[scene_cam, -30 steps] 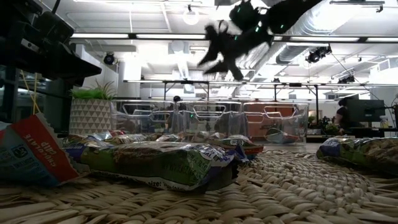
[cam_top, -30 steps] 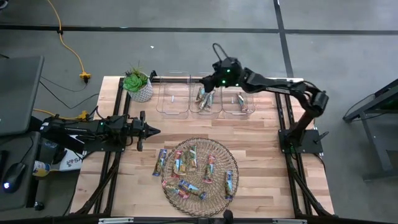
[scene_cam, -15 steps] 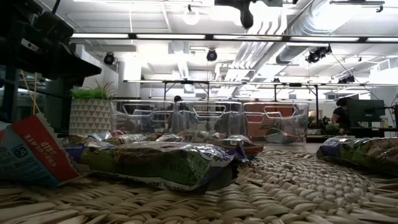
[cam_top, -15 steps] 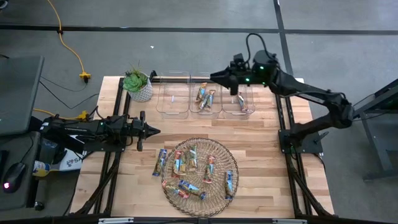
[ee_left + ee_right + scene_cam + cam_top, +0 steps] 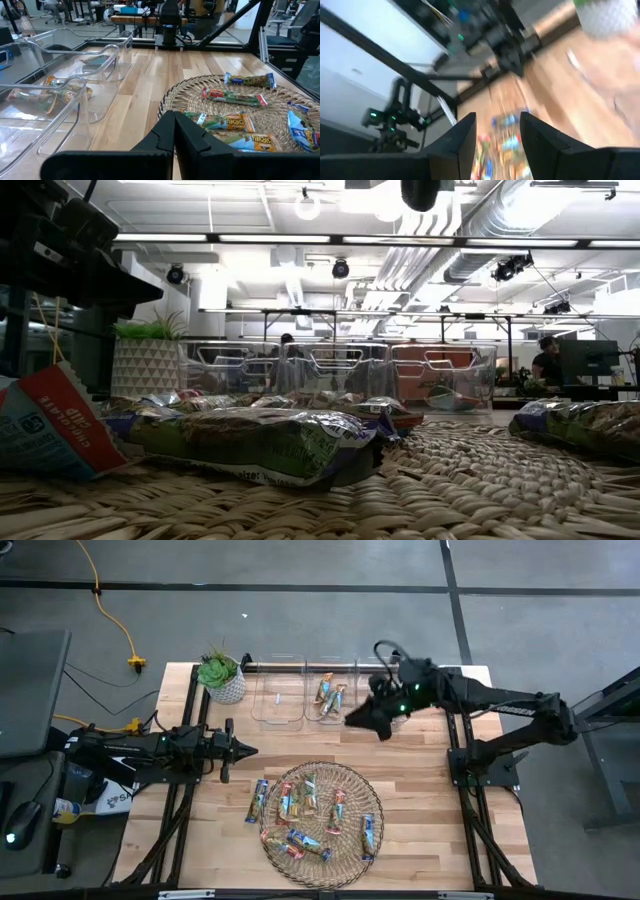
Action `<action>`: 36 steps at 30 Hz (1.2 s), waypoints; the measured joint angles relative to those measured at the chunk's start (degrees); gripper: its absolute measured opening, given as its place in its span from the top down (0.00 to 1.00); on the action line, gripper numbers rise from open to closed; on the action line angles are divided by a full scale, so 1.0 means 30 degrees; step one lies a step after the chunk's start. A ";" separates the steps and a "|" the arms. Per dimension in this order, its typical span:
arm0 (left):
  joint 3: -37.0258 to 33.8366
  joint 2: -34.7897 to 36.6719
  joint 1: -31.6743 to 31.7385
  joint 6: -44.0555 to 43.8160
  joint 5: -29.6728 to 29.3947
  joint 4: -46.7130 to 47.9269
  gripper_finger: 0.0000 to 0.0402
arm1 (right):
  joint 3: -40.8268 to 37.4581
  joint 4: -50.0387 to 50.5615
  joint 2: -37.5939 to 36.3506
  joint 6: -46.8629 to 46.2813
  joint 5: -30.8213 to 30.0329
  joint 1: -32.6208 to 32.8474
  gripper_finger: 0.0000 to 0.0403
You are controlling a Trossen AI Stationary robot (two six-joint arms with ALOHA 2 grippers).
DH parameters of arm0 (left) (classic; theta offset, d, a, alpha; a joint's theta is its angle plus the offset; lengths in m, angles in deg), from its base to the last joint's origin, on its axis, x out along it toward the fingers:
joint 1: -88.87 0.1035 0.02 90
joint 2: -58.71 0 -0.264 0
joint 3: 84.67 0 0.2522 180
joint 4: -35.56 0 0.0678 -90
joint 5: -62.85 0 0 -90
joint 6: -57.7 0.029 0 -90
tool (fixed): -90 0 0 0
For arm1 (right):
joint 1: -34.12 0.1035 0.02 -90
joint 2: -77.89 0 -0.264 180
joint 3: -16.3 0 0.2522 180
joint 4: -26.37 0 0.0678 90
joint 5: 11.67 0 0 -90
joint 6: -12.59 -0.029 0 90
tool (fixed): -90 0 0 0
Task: Pick and place Granola Bars by type
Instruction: Put the red granola bar into the right transparent bin
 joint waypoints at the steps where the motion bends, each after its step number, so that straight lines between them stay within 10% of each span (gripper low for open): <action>1: -0.0007 0.0001 -0.0001 -0.0007 0.0000 0.0000 1.00 | 0.0005 0.0662 0.0000 -0.0476 -0.0437 0.0365 0.67; 18: -0.0001 0.0001 -0.0007 0.0000 -0.0001 0.0000 1.00 | 0.0001 0.7977 0.0759 -0.6726 -0.8697 0.6656 0.67; 36: 0.0000 0.0000 -0.0006 -0.0006 0.0000 0.0000 1.00 | -0.0003 0.6864 0.6917 -1.2671 -1.0773 1.0744 0.67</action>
